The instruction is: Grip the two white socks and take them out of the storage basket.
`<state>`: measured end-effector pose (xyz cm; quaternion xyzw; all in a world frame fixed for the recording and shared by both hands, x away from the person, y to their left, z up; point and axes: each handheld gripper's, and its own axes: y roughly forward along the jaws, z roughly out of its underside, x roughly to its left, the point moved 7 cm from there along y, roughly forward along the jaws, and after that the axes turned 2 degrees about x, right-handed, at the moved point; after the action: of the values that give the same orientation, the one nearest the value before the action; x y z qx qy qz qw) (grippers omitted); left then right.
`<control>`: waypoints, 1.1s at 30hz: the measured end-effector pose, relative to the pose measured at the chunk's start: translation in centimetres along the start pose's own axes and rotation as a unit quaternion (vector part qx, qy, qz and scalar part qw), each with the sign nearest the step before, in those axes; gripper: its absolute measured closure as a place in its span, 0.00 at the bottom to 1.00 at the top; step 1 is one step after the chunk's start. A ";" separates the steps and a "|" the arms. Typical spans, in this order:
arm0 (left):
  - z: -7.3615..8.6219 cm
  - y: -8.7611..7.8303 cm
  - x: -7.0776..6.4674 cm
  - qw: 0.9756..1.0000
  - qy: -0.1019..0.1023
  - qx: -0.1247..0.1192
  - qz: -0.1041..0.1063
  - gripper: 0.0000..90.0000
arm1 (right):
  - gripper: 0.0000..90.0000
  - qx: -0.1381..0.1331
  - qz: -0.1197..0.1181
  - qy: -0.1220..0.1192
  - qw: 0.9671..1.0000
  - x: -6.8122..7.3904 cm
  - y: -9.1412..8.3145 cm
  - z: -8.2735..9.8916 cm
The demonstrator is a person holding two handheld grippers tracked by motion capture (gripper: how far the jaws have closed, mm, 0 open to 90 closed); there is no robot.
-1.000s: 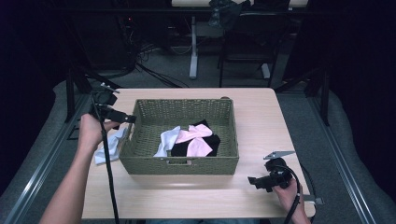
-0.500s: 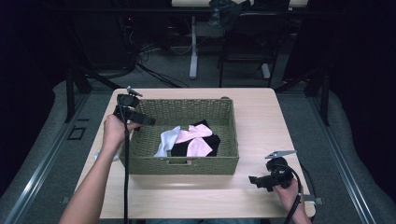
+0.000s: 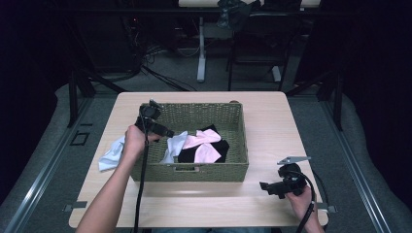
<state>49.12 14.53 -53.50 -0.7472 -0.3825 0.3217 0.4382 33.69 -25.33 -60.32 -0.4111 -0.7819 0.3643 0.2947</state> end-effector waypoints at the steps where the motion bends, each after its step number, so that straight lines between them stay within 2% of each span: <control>1: 0.1 0.7 0.1 1.000 -0.003 0.006 0.002 0.22 | 0.06 0.001 0.000 0.000 1.000 0.0 0.0 0.0; 4: 0.6 2.1 0.2 1.000 -0.010 0.024 0.011 0.32 | 0.07 0.000 -0.003 -0.002 1.000 -0.1 0.0 0.0; 5: 0.7 2.7 0.1 0.999 -0.010 0.033 0.014 0.32 | 0.07 -0.001 -0.003 -0.001 1.000 -0.1 0.0 0.0; 6: 0.8 2.8 0.1 0.999 -0.009 0.035 0.021 0.42 | 0.07 0.002 -0.002 -0.002 1.000 -0.1 0.0 0.1; 7: 0.9 3.1 0.1 0.999 -0.009 0.038 0.031 0.47 | 0.07 0.002 -0.002 0.000 1.000 -0.1 0.0 0.1; 8: 0.9 3.2 0.1 0.999 -0.008 0.041 0.030 0.48 | 0.07 0.002 -0.002 0.000 1.000 -0.1 0.0 0.1; 14: 1.3 4.1 -0.4 0.997 0.006 0.068 0.034 0.66 | 0.07 0.004 -0.003 -0.002 1.000 0.1 0.0 0.1; 19: 1.2 3.9 -0.9 0.997 0.014 0.067 0.032 0.92 | 0.07 0.005 -0.002 -0.003 1.000 0.1 0.0 0.1; 22: 1.0 3.3 -1.2 0.997 0.021 0.063 0.032 0.96 | 0.07 0.003 -0.003 -0.004 1.000 0.0 0.0 0.1; 27: 0.1 1.0 -1.6 0.998 0.042 0.040 0.027 0.96 | 0.07 0.005 -0.003 -0.002 1.000 0.0 0.0 0.1; 33: -0.6 -1.0 -2.0 0.998 0.059 0.028 0.021 0.96 | 0.07 0.003 -0.003 -0.002 1.000 0.0 0.0 0.1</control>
<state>48.34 12.84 -52.05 -0.7598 -0.3312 0.2969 0.4742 33.61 -25.41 -60.38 -0.4072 -0.7826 0.3671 0.2950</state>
